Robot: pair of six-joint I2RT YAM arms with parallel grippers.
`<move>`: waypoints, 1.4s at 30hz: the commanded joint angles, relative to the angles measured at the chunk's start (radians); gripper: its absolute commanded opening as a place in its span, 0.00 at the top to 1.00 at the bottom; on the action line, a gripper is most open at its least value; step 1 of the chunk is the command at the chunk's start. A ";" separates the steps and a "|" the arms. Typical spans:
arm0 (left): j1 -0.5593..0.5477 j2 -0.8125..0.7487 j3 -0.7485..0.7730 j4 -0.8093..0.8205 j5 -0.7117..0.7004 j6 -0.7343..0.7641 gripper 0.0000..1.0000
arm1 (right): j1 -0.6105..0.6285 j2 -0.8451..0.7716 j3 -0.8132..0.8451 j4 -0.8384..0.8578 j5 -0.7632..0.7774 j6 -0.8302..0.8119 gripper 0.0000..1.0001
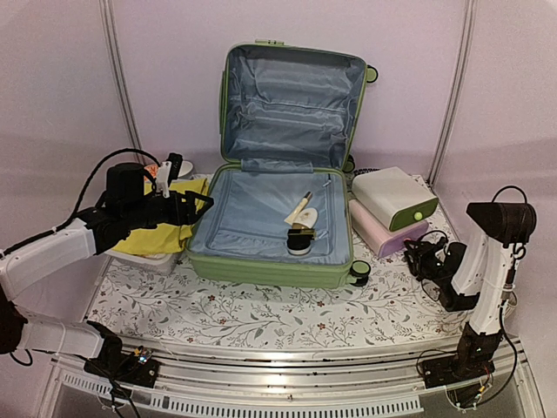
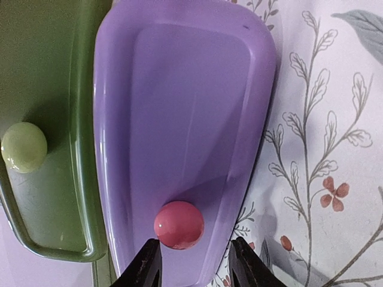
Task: Open, take out, and arrange the luggage
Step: Open the drawer in the storage box.
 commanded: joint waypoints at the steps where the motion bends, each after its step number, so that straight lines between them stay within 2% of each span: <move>1: -0.013 -0.006 0.014 0.002 0.003 0.009 0.24 | -0.017 0.005 0.003 0.168 -0.010 -0.006 0.61; 13: -0.014 -0.003 0.014 0.001 -0.003 0.014 0.24 | -0.034 0.004 0.046 0.122 -0.032 -0.008 0.63; 21: -0.012 -0.002 0.012 -0.002 -0.007 0.015 0.24 | -0.041 -0.001 0.047 0.115 -0.035 -0.006 0.74; 33: -0.014 0.016 0.007 0.018 0.010 0.000 0.24 | -0.056 -0.109 -0.142 0.177 -0.017 -0.040 0.76; 42: -0.023 0.021 0.007 0.030 0.017 -0.017 0.24 | -0.054 -0.125 -0.265 0.265 -0.044 -0.028 0.77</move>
